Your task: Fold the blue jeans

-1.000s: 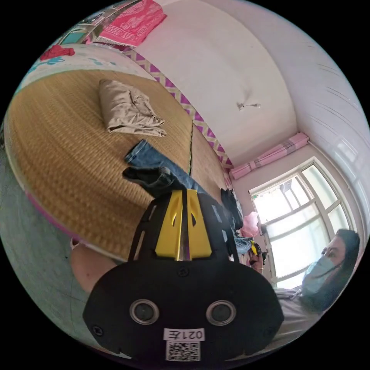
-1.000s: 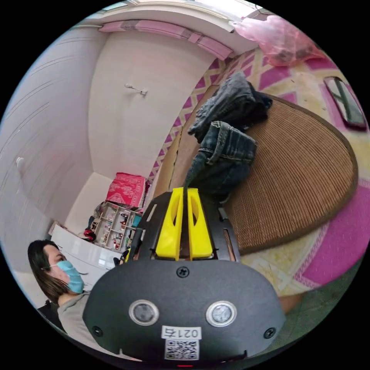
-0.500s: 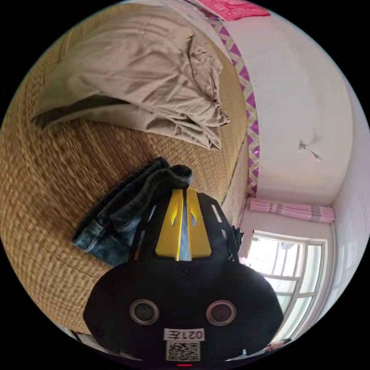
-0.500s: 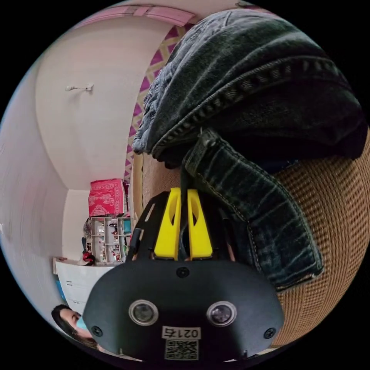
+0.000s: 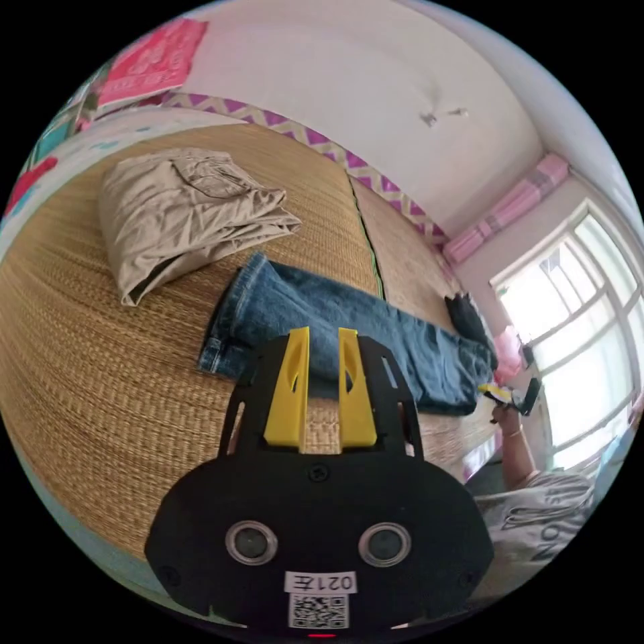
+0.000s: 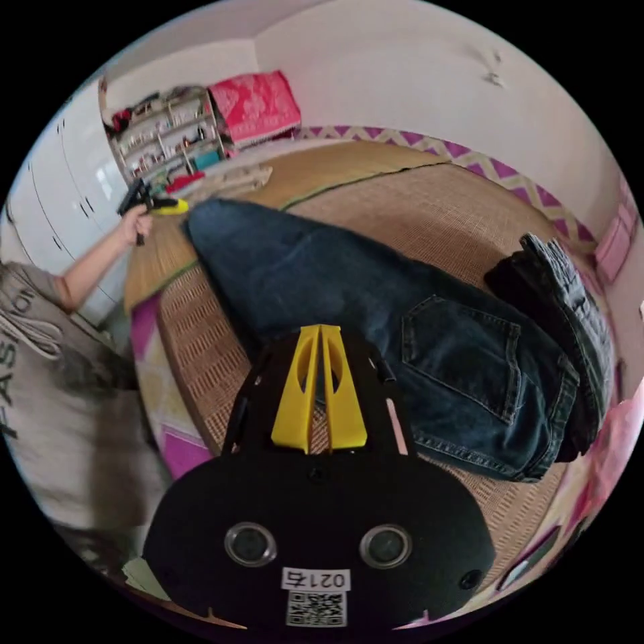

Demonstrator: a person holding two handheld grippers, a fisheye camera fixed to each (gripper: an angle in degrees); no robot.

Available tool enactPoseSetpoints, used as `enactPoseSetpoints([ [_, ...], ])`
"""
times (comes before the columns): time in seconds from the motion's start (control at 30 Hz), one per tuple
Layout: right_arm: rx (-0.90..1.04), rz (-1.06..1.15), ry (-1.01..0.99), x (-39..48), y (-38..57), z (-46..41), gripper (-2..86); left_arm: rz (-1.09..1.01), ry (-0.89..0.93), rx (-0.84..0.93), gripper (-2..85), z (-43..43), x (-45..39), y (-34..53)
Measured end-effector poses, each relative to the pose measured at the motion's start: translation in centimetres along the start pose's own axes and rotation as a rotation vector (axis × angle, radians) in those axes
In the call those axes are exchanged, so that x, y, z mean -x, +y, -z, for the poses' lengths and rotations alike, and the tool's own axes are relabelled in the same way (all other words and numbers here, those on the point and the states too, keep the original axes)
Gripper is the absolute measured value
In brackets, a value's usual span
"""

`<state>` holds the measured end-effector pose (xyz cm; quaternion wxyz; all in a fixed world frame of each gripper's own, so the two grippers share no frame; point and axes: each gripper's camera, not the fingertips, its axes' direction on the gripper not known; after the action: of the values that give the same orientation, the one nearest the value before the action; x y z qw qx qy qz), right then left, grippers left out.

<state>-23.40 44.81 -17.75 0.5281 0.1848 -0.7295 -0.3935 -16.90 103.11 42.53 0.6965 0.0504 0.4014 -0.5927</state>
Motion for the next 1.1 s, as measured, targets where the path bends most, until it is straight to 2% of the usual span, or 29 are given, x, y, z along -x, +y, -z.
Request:
enactPoseSetpoints([
  [0.07, 0.137, 0.019, -0.009, 2.5, 0.0, -3.3, -0.9, -0.051, -0.041, 0.053, 1.9, -1.5, -0.8, 1.4],
  [0.1, 0.073, -0.010, 0.012, 3.5, 0.7, -3.2, -0.9, -0.047, -0.045, 0.058, 1.2, -1.6, -0.6, 1.8],
  [0.17, 0.087, -0.007, 0.026, 4.7, 1.4, -2.7, -0.9, -0.024, -0.046, 0.035, -0.2, -0.9, 0.2, 3.8],
  [0.27, 0.185, -0.020, 0.003, 5.9, 1.9, -3.0, -0.9, 0.023, -0.056, 0.001, 0.6, 0.3, 2.0, 5.3],
  [0.4, 0.123, -0.068, 0.018, 6.7, 2.5, -2.6, -0.8, 0.159, 0.021, -0.032, 6.8, 0.6, 5.4, 5.6],
  [0.53, 0.016, -0.151, 0.021, 6.8, 3.5, -1.0, -0.8, 0.357, 0.218, -0.094, 9.2, -0.5, 9.5, 6.0],
  [0.6, -0.087, -0.218, 0.009, 7.0, 4.7, 0.3, -0.7, 0.384, 0.187, -0.130, 8.4, -0.4, 9.9, 5.6],
  [0.73, -0.110, -0.263, -0.020, 7.5, 5.8, 1.1, -0.7, 0.311, 0.029, -0.246, 6.9, 1.6, 8.0, 1.7],
  [0.8, -0.112, -0.261, -0.037, 8.1, 6.2, 1.5, -0.7, 0.258, -0.135, -0.222, 7.4, 1.8, 6.9, -1.4],
  [0.87, -0.116, -0.255, -0.045, 8.7, 6.4, 1.8, -0.7, 0.170, -0.261, -0.091, 8.5, -0.5, 7.0, -5.8],
  [0.97, -0.114, -0.246, -0.053, 9.4, 6.8, 2.0, -0.7, 0.090, -0.214, 0.123, 6.4, -4.2, 8.2, -9.2],
  [1.1, -0.116, -0.252, -0.044, 9.9, 7.6, 2.3, -0.7, 0.057, -0.191, 0.146, 3.9, -1.6, 6.9, -11.4],
])
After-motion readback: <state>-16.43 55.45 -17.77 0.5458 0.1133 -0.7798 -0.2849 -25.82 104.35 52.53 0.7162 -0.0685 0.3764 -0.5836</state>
